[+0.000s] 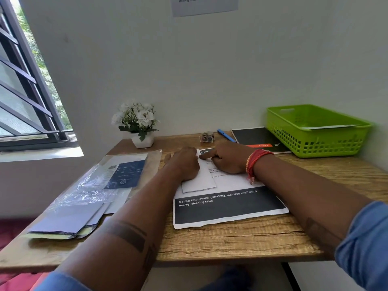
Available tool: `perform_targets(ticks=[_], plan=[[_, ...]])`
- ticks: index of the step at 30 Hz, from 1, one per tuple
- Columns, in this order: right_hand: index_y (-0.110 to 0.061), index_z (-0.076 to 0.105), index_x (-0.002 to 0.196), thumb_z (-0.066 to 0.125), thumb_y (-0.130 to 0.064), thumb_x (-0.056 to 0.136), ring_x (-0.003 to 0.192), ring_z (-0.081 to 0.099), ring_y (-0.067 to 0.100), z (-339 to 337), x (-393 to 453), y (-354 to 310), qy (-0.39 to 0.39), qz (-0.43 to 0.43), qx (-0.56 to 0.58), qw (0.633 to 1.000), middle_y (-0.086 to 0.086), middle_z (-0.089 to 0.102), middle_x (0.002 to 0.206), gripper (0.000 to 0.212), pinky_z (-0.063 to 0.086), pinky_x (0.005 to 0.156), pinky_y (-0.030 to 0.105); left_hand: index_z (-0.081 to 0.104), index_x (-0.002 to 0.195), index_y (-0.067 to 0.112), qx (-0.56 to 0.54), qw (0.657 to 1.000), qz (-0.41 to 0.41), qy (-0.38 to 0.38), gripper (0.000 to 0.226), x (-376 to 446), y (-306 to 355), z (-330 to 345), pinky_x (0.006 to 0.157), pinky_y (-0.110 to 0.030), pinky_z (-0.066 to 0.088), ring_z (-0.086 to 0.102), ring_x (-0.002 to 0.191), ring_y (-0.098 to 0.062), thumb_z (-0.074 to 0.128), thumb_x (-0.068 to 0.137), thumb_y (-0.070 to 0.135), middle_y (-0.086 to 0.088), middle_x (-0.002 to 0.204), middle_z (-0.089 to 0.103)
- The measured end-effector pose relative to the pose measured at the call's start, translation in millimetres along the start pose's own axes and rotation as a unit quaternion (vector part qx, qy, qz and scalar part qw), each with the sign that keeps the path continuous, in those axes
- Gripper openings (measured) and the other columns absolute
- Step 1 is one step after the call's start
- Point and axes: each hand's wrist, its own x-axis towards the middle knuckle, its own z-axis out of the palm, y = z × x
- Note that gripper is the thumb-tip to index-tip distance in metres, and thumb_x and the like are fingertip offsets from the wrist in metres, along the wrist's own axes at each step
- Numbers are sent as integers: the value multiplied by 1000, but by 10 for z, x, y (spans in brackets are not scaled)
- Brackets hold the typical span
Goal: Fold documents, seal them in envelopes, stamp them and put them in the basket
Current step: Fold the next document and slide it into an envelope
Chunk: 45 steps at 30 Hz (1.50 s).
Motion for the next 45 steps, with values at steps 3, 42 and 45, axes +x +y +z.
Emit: perform_targets(ticks=[3, 42, 45], plan=[[-42, 47, 145, 38, -19, 98, 115, 56, 21, 19, 108, 25, -16, 16, 3, 1000, 6, 59, 137, 52, 36, 97, 21, 51, 94, 23, -2, 1000, 0, -4, 12, -4, 16, -6, 102, -55, 42, 56, 114, -33, 39, 96, 23, -10, 127, 57], [-45, 27, 152, 73, -68, 72, 95, 52, 5, -174, -518, -120, -79, 41, 162, 983, -17, 53, 100, 96, 36, 87, 25, 70, 110, 18, -5, 999, 0, 39, 27, -181, 117, -107, 97, -45, 50, 60, 115, -31, 48, 95, 22, -7, 123, 67], [-43, 45, 142, 65, -68, 80, 95, 55, 2, -188, -613, -166, -15, 64, 207, 976, -8, 62, 112, 70, 38, 87, 24, 71, 114, 18, -14, 994, 6, 108, 30, -305, 147, -208, 95, -41, 50, 62, 112, -31, 47, 102, 30, -8, 121, 69]])
